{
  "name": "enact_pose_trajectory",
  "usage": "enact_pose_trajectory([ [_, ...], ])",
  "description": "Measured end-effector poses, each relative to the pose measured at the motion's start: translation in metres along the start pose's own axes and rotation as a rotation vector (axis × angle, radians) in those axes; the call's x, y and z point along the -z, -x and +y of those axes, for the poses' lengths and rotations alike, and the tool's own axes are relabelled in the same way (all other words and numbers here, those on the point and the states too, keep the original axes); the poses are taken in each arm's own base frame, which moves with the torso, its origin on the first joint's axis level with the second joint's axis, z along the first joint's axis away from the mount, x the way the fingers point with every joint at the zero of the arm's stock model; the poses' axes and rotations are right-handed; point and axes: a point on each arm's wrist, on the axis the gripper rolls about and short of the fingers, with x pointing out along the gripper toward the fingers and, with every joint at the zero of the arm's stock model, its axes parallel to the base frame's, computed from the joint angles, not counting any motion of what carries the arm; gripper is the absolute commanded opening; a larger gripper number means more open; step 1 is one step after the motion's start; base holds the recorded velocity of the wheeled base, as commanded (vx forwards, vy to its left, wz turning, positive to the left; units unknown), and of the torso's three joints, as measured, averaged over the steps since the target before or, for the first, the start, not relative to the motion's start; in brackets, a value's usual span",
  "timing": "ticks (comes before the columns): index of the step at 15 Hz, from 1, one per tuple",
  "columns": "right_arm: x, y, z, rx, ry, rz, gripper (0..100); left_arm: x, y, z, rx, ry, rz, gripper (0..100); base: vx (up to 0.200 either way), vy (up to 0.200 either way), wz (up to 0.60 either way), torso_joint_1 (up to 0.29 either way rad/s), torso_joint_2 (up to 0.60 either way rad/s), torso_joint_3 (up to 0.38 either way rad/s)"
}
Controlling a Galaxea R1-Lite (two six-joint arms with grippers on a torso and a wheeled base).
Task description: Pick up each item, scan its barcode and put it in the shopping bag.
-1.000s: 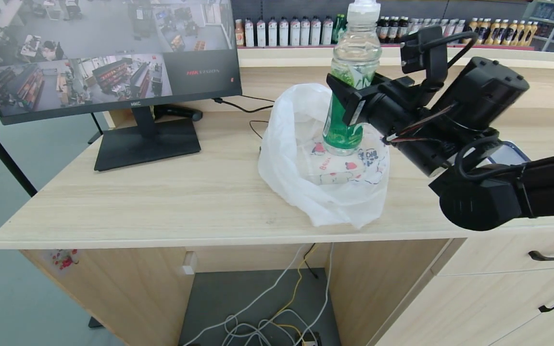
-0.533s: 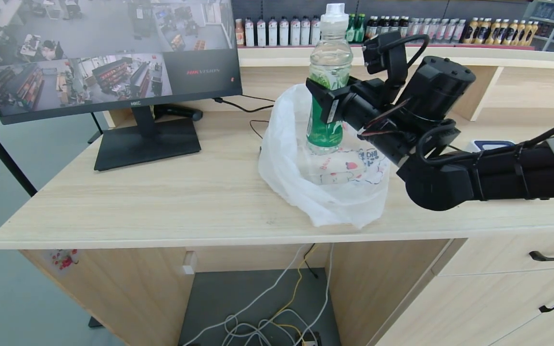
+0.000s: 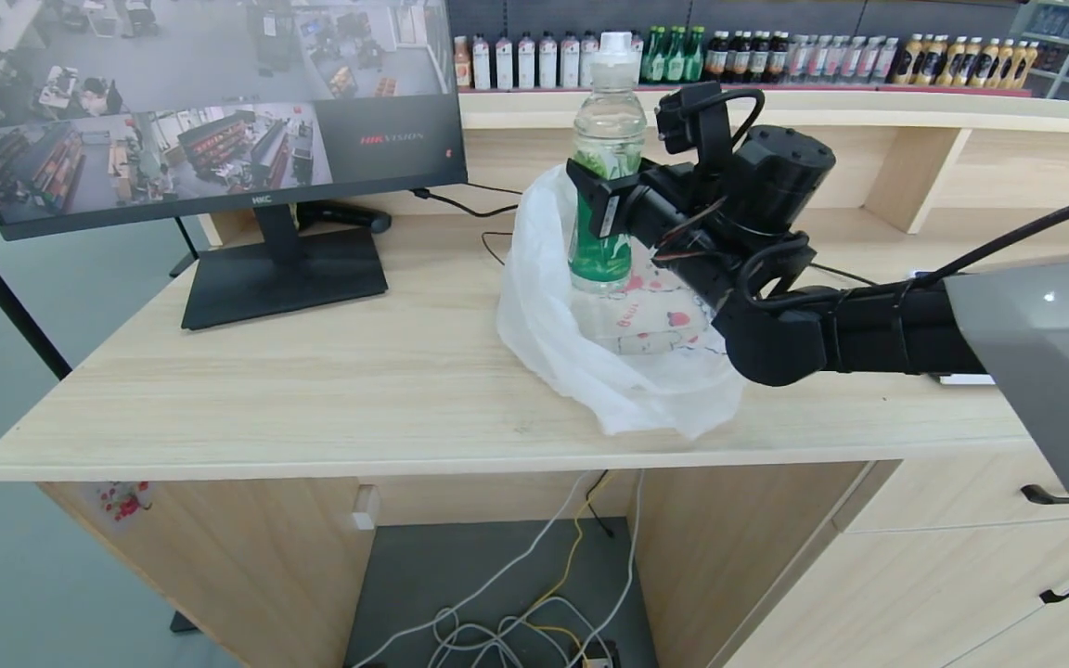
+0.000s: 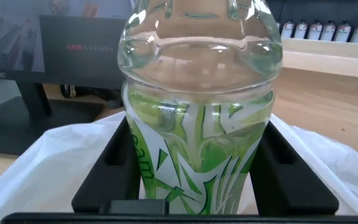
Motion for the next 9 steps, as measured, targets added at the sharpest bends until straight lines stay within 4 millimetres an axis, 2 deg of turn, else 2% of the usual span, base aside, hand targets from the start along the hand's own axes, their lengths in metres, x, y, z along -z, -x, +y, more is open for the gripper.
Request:
enact_pose_trajectory([
  [9, 0.020, -0.002, 0.001, -0.004, -0.015, 0.035, 0, 0.000, 0.000, 0.000, 0.000, 0.000, 0.000, 100, 0.000, 0.000, 0.00, 0.000, 0.00, 0.000],
])
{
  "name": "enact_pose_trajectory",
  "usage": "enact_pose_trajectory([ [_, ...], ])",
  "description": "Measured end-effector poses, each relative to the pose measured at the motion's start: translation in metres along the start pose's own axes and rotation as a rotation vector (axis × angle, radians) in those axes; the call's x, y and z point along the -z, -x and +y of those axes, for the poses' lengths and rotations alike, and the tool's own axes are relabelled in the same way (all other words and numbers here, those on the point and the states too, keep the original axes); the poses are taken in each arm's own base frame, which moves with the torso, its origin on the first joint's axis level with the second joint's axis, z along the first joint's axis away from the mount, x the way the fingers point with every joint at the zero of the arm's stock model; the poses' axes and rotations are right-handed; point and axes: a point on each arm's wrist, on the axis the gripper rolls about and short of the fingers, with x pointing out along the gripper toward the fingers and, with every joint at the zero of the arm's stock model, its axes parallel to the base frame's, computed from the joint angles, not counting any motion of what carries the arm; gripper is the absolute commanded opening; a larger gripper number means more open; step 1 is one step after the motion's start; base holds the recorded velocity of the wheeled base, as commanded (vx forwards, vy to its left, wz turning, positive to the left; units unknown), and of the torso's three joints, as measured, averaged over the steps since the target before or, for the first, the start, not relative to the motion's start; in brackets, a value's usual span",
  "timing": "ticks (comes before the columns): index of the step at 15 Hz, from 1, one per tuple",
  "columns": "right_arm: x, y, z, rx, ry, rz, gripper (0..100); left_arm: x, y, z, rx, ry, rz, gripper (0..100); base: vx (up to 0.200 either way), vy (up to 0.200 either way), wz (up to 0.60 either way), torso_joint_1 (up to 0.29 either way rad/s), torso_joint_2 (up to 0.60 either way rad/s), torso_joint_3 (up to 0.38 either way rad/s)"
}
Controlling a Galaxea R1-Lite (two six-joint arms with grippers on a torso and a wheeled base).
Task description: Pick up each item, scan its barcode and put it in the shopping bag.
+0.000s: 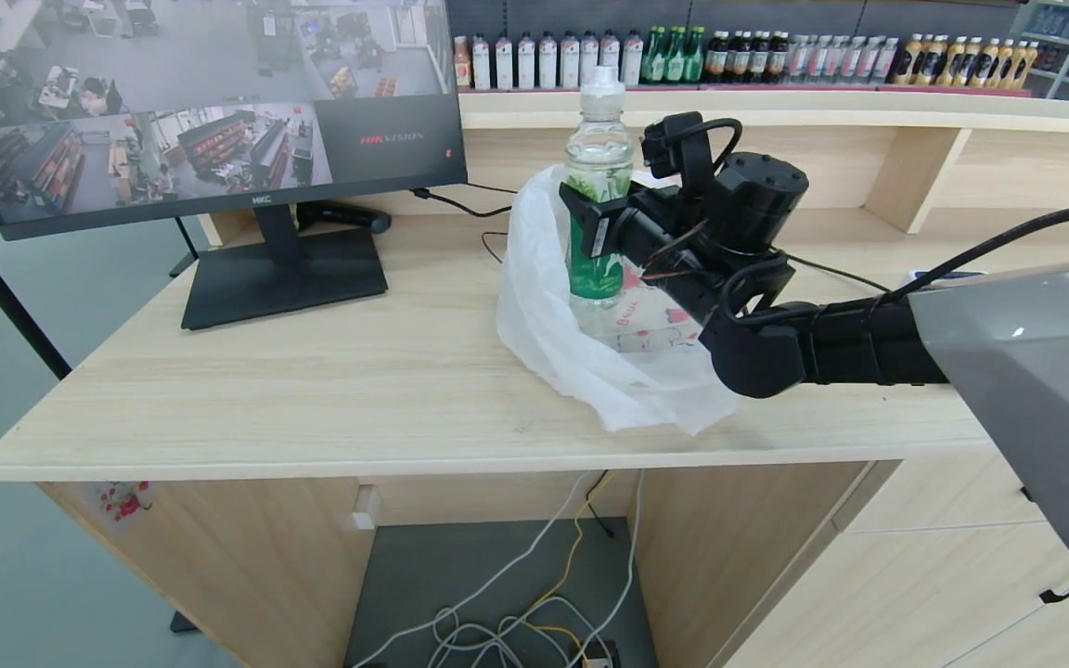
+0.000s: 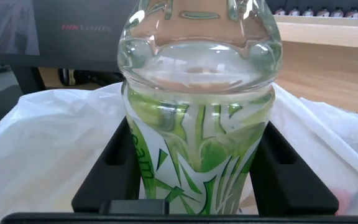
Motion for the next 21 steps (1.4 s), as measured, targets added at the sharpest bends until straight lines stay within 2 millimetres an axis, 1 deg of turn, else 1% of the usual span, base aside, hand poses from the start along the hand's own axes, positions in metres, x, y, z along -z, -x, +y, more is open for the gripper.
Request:
enact_pose_trajectory([
  [9, 0.012, 0.001, -0.001, 0.006, -0.002, 0.027, 0, 0.000, 0.000, 0.000, 0.000, 0.000, 0.000, 100, 0.000, 0.000, 0.00, 0.000, 0.00, 0.000],
  [16, 0.028, 0.010, -0.002, 0.011, 0.000, 0.040, 0, 0.000, 0.000, 0.000, 0.000, 0.000, 0.000, 100, 0.000, 0.000, 0.00, 0.000, 0.00, 0.000],
  [21, 0.031, 0.011, -0.002, 0.011, -0.001, 0.049, 0, 0.000, 0.000, 0.000, 0.000, 0.000, 0.000, 100, 0.000, 0.000, 0.00, 0.000, 0.00, 0.000],
])
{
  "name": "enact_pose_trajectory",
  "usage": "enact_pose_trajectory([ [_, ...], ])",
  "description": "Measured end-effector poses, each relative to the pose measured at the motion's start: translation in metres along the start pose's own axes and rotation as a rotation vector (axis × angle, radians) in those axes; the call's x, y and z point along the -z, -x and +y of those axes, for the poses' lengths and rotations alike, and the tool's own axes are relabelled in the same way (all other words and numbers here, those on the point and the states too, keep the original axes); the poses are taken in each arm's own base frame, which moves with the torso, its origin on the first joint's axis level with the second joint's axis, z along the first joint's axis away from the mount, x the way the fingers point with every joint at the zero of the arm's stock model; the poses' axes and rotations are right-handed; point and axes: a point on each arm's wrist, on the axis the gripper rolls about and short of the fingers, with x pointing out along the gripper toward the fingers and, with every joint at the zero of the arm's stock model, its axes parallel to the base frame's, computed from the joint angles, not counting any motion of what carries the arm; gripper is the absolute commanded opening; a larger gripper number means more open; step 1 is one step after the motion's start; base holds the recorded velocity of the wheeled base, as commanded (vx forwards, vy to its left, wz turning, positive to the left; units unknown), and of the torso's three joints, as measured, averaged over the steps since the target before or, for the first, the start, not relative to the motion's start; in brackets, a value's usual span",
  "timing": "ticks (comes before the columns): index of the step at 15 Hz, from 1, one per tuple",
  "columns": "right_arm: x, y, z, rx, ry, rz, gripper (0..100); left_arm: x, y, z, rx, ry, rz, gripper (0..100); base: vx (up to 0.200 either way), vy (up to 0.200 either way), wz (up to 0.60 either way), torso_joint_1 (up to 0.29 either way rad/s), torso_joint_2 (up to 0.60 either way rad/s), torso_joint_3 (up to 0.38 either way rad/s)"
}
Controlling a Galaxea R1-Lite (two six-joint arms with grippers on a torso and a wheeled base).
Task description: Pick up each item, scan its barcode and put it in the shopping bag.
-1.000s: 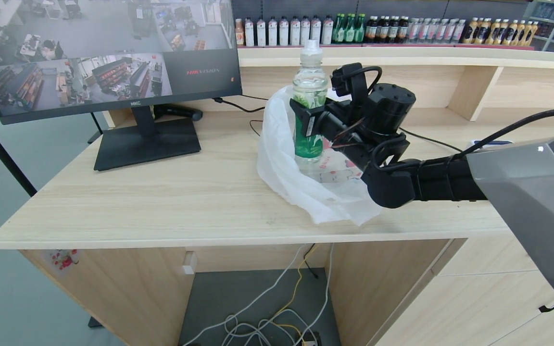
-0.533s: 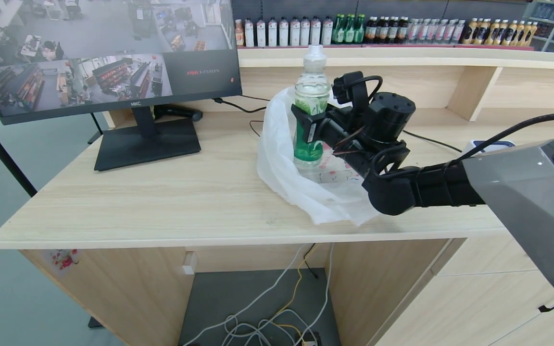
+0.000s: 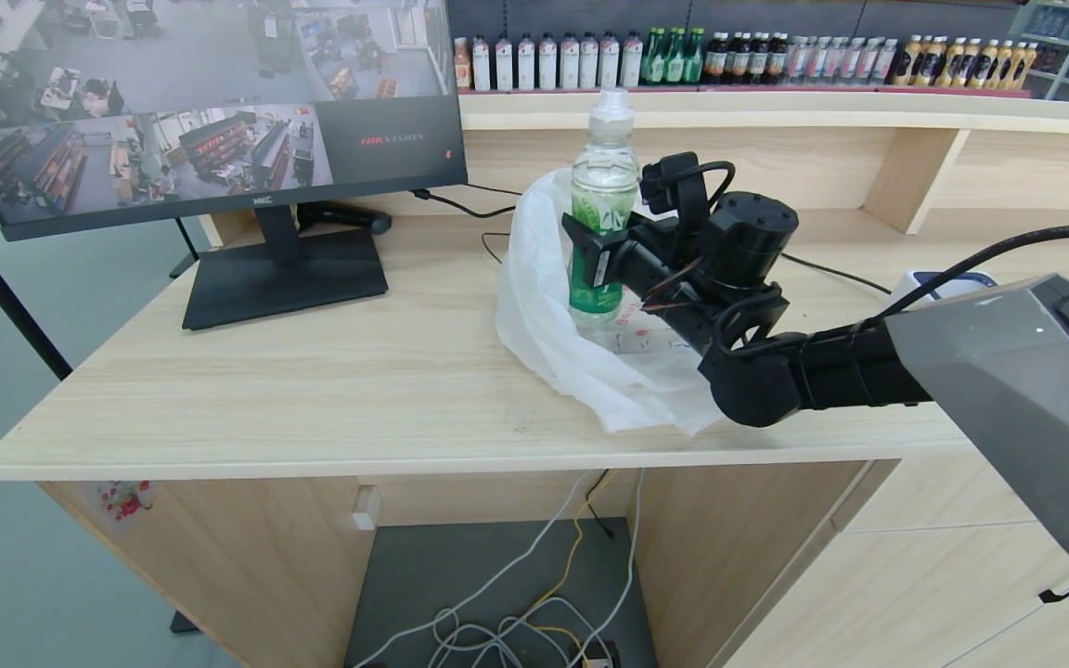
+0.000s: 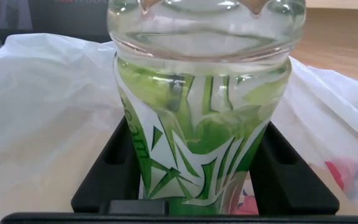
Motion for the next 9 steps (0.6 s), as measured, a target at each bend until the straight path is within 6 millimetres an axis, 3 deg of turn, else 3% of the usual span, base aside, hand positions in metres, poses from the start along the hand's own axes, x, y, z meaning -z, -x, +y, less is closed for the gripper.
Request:
enact_pose_trajectory([
  [6, 0.0066, 0.0056, 0.0007, 0.000, 0.002, 0.021, 0, 0.0000, 0.0000, 0.0000, 0.000, 0.000, 0.000, 100, 0.000, 0.000, 0.00, 0.000, 0.00, 0.000],
  [7, 0.0068, 0.0059, 0.0008, -0.001, 0.001, 0.023, 100, 0.0000, 0.0000, 0.0000, 0.000, 0.000, 0.000, 100, 0.000, 0.000, 0.00, 0.000, 0.00, 0.000],
  [9, 0.0075, 0.0064, -0.0021, 0.005, 0.004, 0.027, 100, 0.0000, 0.0000, 0.0000, 0.000, 0.000, 0.000, 100, 0.000, 0.000, 0.00, 0.000, 0.00, 0.000],
])
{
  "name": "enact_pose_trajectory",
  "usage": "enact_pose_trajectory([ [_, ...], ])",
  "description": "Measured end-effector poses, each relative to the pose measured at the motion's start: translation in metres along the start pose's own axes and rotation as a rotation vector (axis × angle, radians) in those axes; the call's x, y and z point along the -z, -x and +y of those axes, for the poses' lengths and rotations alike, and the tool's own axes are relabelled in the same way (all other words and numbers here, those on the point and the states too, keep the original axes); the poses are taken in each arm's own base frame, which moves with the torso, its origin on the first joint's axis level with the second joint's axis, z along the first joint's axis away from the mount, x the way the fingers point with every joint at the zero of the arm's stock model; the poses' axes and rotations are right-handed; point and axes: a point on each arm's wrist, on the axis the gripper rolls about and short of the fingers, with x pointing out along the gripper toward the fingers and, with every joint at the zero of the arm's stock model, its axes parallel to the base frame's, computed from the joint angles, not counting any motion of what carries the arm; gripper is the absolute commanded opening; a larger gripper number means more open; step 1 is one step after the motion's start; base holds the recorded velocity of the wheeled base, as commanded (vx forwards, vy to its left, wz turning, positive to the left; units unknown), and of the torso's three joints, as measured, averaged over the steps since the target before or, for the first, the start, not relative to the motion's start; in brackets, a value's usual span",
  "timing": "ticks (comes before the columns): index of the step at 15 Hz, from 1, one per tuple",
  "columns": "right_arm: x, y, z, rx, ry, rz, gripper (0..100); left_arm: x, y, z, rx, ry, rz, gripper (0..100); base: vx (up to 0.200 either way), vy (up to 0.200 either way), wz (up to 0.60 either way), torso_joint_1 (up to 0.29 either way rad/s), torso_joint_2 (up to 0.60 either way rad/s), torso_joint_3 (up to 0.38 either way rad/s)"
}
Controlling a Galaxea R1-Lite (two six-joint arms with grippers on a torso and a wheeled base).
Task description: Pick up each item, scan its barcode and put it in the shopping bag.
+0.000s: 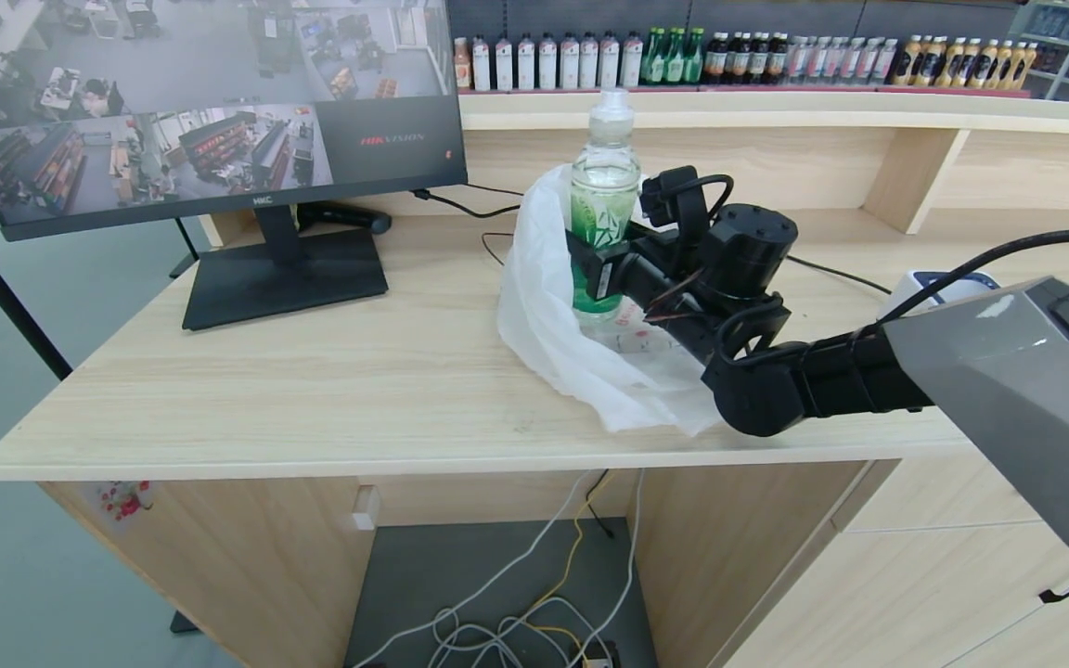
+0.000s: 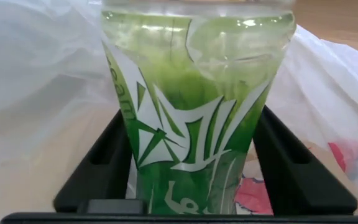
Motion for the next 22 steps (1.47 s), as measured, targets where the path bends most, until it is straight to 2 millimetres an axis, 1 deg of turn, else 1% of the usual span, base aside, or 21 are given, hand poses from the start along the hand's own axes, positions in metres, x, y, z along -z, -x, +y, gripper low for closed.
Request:
enact_pose_trajectory([
  [4, -0.002, 0.000, -0.002, 0.008, 0.002, -0.025, 100, 0.000, 0.000, 0.000, -0.001, 0.000, 0.000, 100, 0.000, 0.000, 0.00, 0.000, 0.00, 0.000],
  [8, -0.009, 0.004, -0.003, 0.009, 0.003, -0.037, 100, 0.000, 0.000, 0.000, 0.000, -0.001, 0.000, 100, 0.000, 0.000, 0.00, 0.000, 0.00, 0.000],
  [12, -0.019, 0.022, -0.002, 0.005, 0.003, -0.022, 100, 0.000, 0.000, 0.000, 0.000, -0.001, 0.000, 100, 0.000, 0.000, 0.00, 0.000, 0.00, 0.000],
  [15, -0.023, 0.046, 0.000, 0.009, 0.005, -0.036, 100, 0.000, 0.000, 0.000, -0.001, -0.001, 0.000, 100, 0.000, 0.000, 0.00, 0.000, 0.00, 0.000],
  [17, -0.022, 0.074, 0.004, 0.015, 0.007, -0.013, 100, 0.000, 0.000, 0.000, -0.001, -0.001, 0.000, 100, 0.000, 0.000, 0.00, 0.000, 0.00, 0.000],
  [18, -0.023, 0.092, 0.006, 0.018, 0.008, -0.007, 100, 0.000, 0.000, 0.000, 0.000, -0.001, 0.000, 100, 0.000, 0.000, 0.00, 0.000, 0.00, 0.000],
  [21, -0.043, 0.133, 0.009, 0.018, 0.005, -0.068, 100, 0.000, 0.000, 0.000, 0.000, -0.001, 0.000, 100, 0.000, 0.000, 0.00, 0.000, 0.00, 0.000],
  [22, -0.049, 0.142, 0.012, 0.016, 0.003, -0.090, 100, 0.000, 0.000, 0.000, 0.000, 0.000, 0.000, 100, 0.000, 0.000, 0.00, 0.000, 0.00, 0.000],
])
